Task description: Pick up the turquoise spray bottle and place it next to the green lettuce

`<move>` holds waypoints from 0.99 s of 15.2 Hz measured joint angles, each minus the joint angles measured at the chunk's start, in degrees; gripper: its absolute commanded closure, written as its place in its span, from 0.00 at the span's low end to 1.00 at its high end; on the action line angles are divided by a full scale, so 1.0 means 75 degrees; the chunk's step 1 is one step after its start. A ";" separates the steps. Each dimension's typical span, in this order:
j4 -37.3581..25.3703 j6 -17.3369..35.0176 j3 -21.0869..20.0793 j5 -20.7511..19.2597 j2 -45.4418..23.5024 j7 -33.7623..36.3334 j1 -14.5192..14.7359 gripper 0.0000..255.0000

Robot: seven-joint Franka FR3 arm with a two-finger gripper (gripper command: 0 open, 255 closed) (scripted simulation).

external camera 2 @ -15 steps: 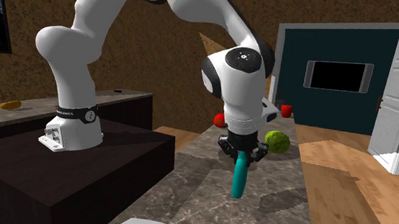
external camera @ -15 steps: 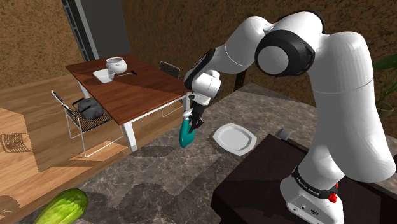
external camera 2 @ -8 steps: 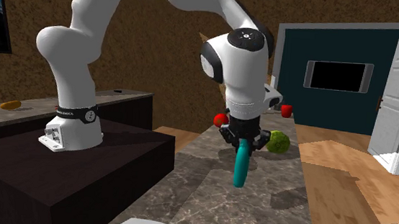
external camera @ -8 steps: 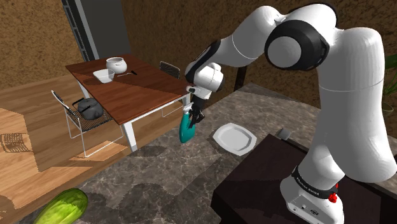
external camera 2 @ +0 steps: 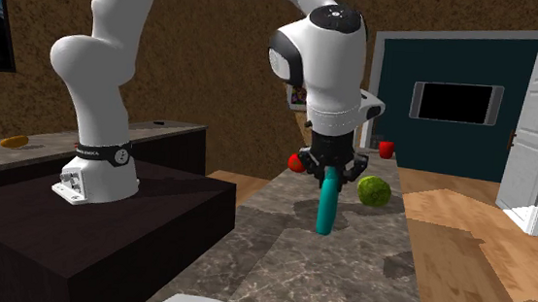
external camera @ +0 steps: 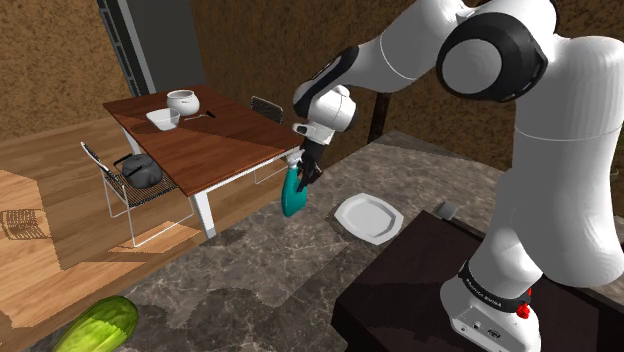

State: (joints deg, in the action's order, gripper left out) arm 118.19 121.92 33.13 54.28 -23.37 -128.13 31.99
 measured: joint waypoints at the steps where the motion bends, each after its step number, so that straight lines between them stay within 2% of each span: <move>1: 0.0004 -0.0031 0.0030 -0.0069 0.0076 0.0068 0.0024 1.00; 15: -0.0128 -0.0594 0.0410 -0.1095 0.1132 0.1107 0.0316 1.00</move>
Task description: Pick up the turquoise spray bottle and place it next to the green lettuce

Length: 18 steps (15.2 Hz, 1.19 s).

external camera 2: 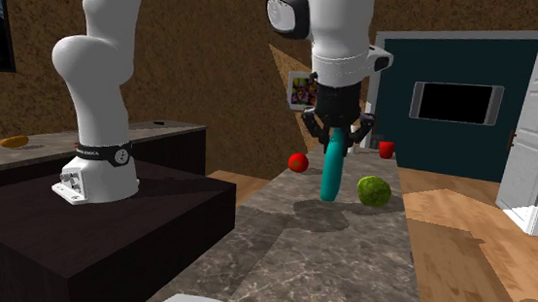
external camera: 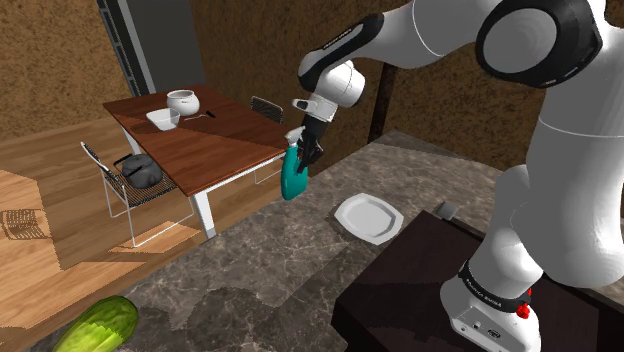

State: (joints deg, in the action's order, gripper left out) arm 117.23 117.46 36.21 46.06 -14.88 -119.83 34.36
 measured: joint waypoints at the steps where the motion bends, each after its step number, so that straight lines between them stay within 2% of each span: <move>1: -0.0030 -0.0048 0.0019 -0.0073 0.0070 0.0087 0.0021 1.00; 15: -0.0510 -0.0804 0.0223 -0.0924 0.0884 0.1043 0.0155 1.00; 18: -0.0394 -0.0559 0.0049 -0.0956 0.1046 0.1430 0.0433 1.00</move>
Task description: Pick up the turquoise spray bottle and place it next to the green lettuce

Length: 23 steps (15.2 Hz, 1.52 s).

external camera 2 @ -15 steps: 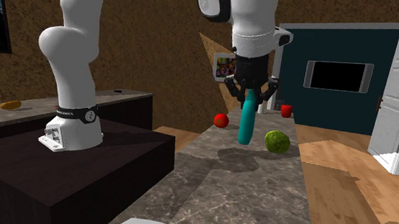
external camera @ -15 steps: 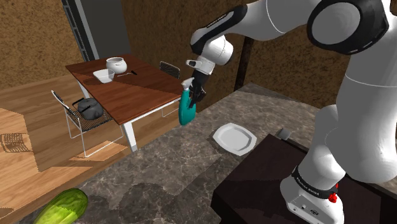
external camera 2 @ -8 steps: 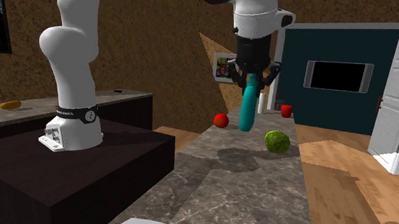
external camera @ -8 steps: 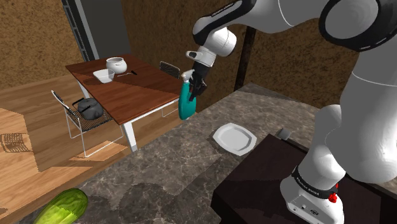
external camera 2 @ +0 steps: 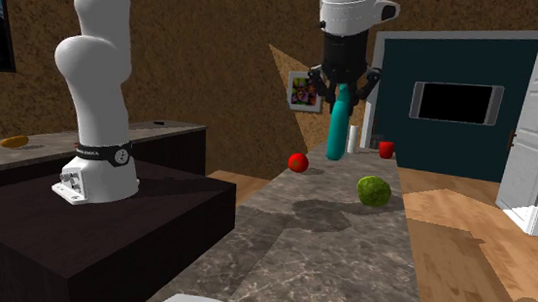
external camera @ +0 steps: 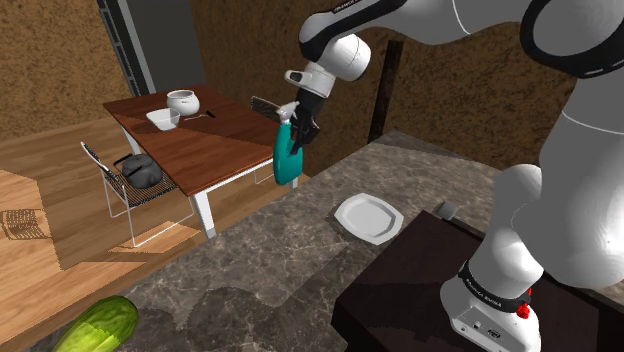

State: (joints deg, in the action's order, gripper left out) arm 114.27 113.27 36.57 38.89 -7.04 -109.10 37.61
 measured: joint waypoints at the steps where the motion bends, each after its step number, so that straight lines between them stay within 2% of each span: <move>1: 0.0049 0.0114 -0.0076 0.0004 0.0043 0.0144 0.0109 1.00; 13: -0.0244 0.1222 -0.1031 0.0375 -0.0307 0.1769 0.1280 1.00; 23: -0.1614 0.1689 -0.1708 0.0625 -0.1409 0.3203 0.2074 1.00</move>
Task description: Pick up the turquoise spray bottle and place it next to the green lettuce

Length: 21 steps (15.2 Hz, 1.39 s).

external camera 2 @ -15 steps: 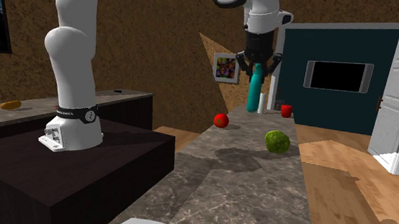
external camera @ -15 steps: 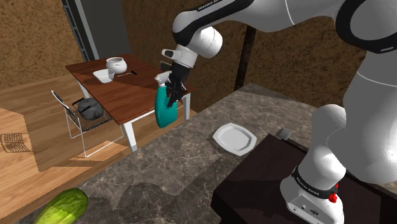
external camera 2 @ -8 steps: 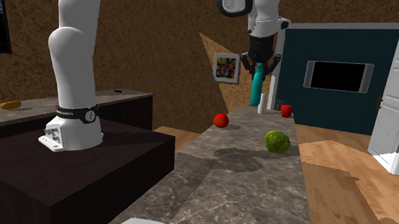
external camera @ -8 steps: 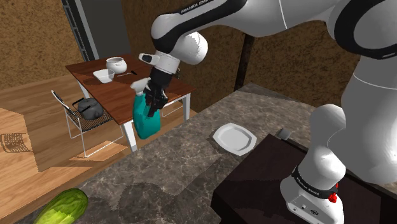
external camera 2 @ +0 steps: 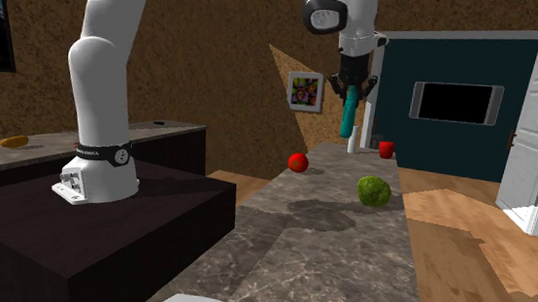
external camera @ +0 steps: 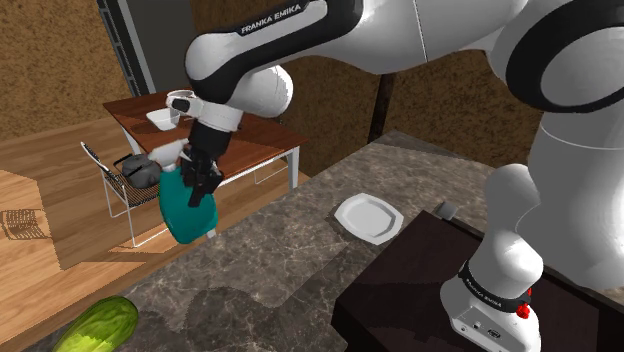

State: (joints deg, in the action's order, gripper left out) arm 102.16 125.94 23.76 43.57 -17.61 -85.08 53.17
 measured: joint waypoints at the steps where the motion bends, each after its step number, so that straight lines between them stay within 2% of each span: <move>1: -0.0167 0.0039 -0.0058 0.0009 -0.0129 0.0151 0.0077 1.00; 7: -0.1384 0.0112 -0.0341 0.0008 -0.1020 0.1049 0.0450 1.00; 11: -0.2503 0.0025 -0.0489 -0.0037 -0.1797 0.1691 0.0620 1.00; 15: -0.3972 -0.0249 -0.0593 -0.0154 -0.2720 0.2446 0.0731 1.00; 19: -0.6314 -0.0817 -0.0694 -0.0321 -0.4144 0.3419 0.0664 1.00; 21: -0.6837 -0.0901 -0.0730 -0.0340 -0.4514 0.3611 0.0637 1.00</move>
State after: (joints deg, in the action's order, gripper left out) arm 50.88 119.18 18.29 41.02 -51.46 -58.00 57.94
